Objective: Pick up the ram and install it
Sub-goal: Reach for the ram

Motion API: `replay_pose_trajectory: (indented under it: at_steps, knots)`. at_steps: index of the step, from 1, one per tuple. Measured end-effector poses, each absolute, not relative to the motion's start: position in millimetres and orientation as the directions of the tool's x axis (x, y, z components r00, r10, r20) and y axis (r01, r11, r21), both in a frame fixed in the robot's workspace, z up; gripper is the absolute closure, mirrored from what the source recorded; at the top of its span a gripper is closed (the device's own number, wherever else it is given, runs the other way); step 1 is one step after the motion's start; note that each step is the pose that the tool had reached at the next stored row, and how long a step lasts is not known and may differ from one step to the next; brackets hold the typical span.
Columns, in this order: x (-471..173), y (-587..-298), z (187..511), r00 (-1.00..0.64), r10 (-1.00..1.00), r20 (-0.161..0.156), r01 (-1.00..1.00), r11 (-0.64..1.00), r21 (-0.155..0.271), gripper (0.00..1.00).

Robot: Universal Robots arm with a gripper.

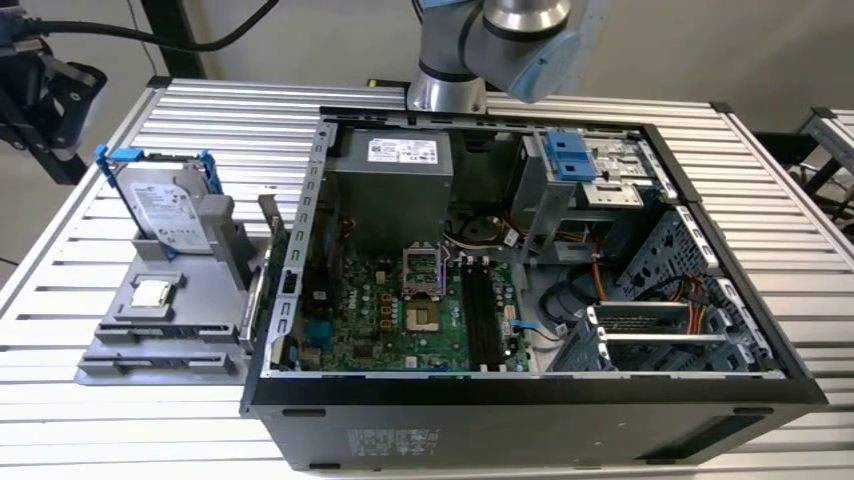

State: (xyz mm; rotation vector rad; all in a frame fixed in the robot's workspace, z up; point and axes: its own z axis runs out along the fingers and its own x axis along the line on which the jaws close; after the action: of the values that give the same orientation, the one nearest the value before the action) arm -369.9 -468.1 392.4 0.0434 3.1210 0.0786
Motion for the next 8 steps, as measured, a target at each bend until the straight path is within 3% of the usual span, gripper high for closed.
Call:
replay_pose_trajectory:
  at_steps: [8]
  knots:
    - [-370, -481, 392, -0.999, 0.027, -0.019, 0.026, 0.998, 0.051, 1.0]
